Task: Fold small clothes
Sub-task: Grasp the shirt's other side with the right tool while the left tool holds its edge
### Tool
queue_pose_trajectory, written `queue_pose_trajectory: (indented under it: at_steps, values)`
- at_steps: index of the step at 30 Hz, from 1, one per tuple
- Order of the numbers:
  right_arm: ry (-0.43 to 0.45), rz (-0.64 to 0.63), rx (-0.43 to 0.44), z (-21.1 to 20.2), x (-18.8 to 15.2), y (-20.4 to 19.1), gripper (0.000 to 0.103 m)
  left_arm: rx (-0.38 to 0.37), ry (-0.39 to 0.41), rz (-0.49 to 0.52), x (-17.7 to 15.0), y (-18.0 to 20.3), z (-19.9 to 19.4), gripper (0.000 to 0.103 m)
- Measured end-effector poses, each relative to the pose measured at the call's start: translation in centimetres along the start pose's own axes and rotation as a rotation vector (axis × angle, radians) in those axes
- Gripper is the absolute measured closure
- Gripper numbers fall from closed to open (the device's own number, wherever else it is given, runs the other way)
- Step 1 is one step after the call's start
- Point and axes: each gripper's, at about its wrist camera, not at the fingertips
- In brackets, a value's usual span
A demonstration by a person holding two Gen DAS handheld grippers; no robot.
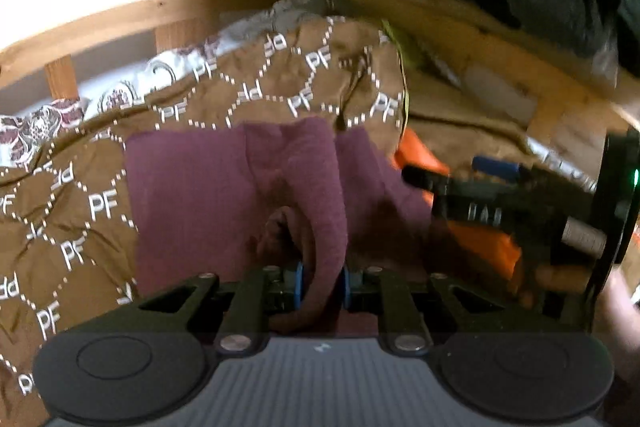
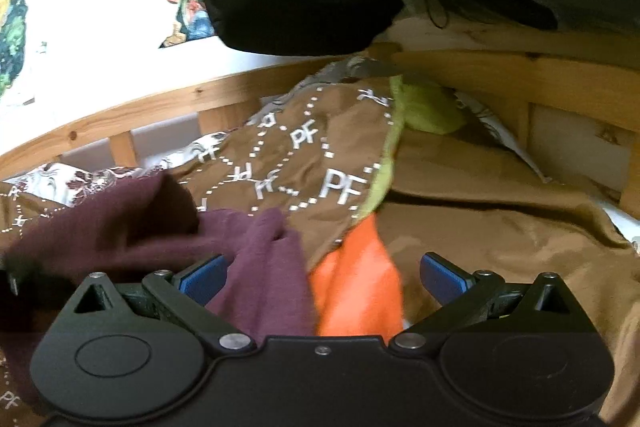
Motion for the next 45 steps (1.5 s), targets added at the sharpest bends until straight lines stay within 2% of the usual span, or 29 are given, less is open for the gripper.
queue_pose_trajectory:
  at_steps: [2, 4, 8, 9, 10, 13, 15, 18, 20, 24, 28, 30, 32, 34, 37, 40, 45]
  values:
    - [-0.008, 0.012, -0.013, 0.3, -0.1, 0.5, 0.001, 0.009, 0.007, 0.017, -0.6, 0.5, 0.1, 0.081]
    - [-0.013, 0.023, -0.017, 0.6, -0.2, 0.8, 0.001, 0.023, 0.028, 0.043, -0.8, 1.0, 0.0, 0.062]
    - [-0.005, 0.022, -0.01, 0.6, -0.3, 0.7, 0.001, 0.013, 0.081, 0.079, -1.3, 1.9, -1.4, 0.031]
    - [-0.001, 0.02, -0.005, 0.5, -0.3, 0.7, 0.001, 0.016, 0.094, 0.084, -1.3, 2.1, -1.8, 0.021]
    - [0.005, 0.019, 0.001, 0.5, -0.4, 0.6, 0.001, 0.021, 0.112, 0.087, -1.6, 2.3, -2.3, 0.016]
    - [0.022, 0.017, 0.012, 0.1, -0.3, 0.3, 0.001, 0.014, 0.148, 0.092, -2.2, 2.7, -3.7, 0.011]
    - [0.038, 0.018, 0.022, -0.1, -0.3, 0.2, 0.001, 0.039, 0.165, 0.088, -2.6, 2.8, -4.3, 0.004]
    - [0.074, 0.029, 0.051, -0.8, -0.2, 0.0, 0.001, 0.098, 0.169, 0.089, -3.3, 2.8, -4.8, 0.001]
    - [0.099, 0.037, 0.093, -1.3, 0.0, -0.1, 0.001, 0.14, 0.144, 0.101, -3.7, 2.8, -4.4, 0.001]
    - [0.103, 0.052, 0.24, -2.1, 0.3, -0.4, 0.001, 0.195, 0.069, 0.15, -4.7, 3.2, -3.2, 0.001]
    - [0.016, 0.093, 0.446, -2.0, 0.5, -0.9, 0.001, 0.245, 0.002, 0.211, -5.4, 3.8, -1.9, 0.001]
    - [-0.076, 0.152, 0.551, -1.4, 0.7, -1.1, 0.001, 0.273, -0.024, 0.232, -5.6, 4.1, -1.4, 0.001]
    - [-0.177, 0.226, 0.617, -0.5, 0.7, -1.3, 0.001, 0.288, -0.039, 0.242, -5.8, 4.2, -1.0, 0.001]
    - [-0.258, 0.282, 0.622, 0.4, 0.5, -1.4, 0.001, 0.29, -0.044, 0.242, -5.8, 4.1, -0.9, 0.001]
    - [-0.324, 0.318, 0.562, 1.4, 0.0, -1.3, 0.0, 0.292, -0.043, 0.246, -5.9, 4.2, -0.9, 0.001]
    - [-0.369, 0.379, 0.555, 2.4, -0.2, -0.6, 0.0, 0.309, -0.038, 0.274, -6.0, 4.3, -0.9, 0.001]
    - [-0.385, 0.481, 0.567, 3.6, -0.3, -0.2, 0.0, 0.332, -0.012, 0.311, -5.9, 4.7, -1.2, 0.001]
Point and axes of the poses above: each gripper's, at about its wrist camera, not at the fingertips, and z roughly the way its jaws point, y to its right, x to its top, and after that the axes turned 10 degrees about z, right-handed
